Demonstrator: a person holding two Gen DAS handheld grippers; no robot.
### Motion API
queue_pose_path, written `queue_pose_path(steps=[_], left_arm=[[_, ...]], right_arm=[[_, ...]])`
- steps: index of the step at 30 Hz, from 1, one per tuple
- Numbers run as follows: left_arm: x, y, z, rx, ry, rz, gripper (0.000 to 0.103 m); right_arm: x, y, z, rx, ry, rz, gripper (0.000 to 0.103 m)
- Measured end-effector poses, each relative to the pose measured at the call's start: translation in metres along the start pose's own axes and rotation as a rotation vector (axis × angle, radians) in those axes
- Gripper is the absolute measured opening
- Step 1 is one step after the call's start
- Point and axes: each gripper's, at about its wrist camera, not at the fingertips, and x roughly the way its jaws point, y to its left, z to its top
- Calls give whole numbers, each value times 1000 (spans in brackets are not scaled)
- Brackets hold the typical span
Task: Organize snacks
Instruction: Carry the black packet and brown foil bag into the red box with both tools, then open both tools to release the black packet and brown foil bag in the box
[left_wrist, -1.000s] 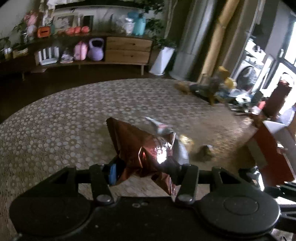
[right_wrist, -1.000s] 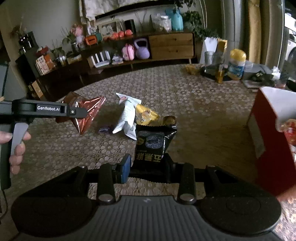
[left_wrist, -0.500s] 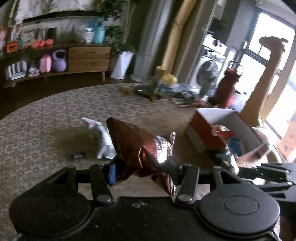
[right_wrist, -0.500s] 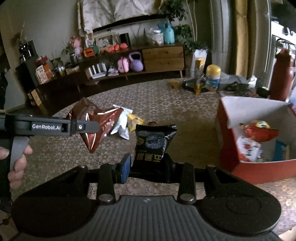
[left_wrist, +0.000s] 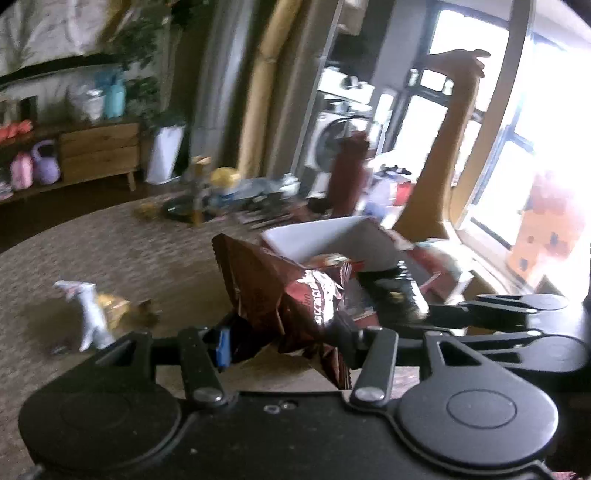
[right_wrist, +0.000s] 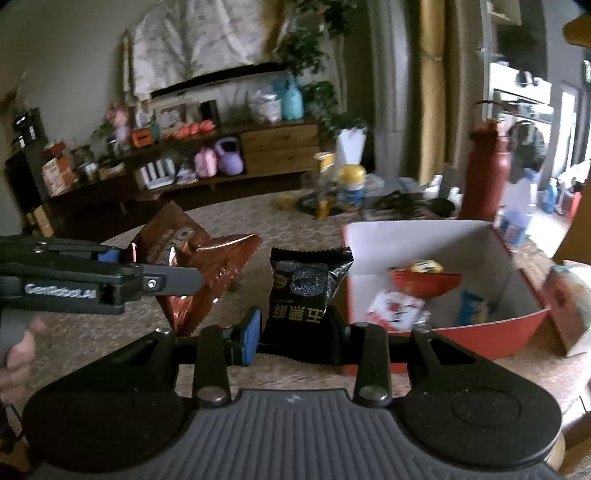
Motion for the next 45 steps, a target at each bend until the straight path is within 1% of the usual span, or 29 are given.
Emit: queue_pose_path(steps=[9,17,24,29,35,42,45], left_arm=[[31,-62,19,60,-4,-84,51],[82,-97,31,106,40,-88,51],[134,-116,43,140,89,-66,52],[177,-122,47,131,138,-43,52],[227,-114,43,105,204,3,52],[266,-107,38,99,251,42,52],[279,-102,35,86,275,54,52]], right_arm=[[-13,-66,12,49,-37,-104,36],[-5,-129,20,110,-40,-192,36],[27,-184,21,170,-5,-240,36],[59,-213,23,214,29,-247,36],[103,-233,22,255,69,-239,36],[144,-244,14,279,121,-242,36],[155,-246,10,290,137,-243,36]])
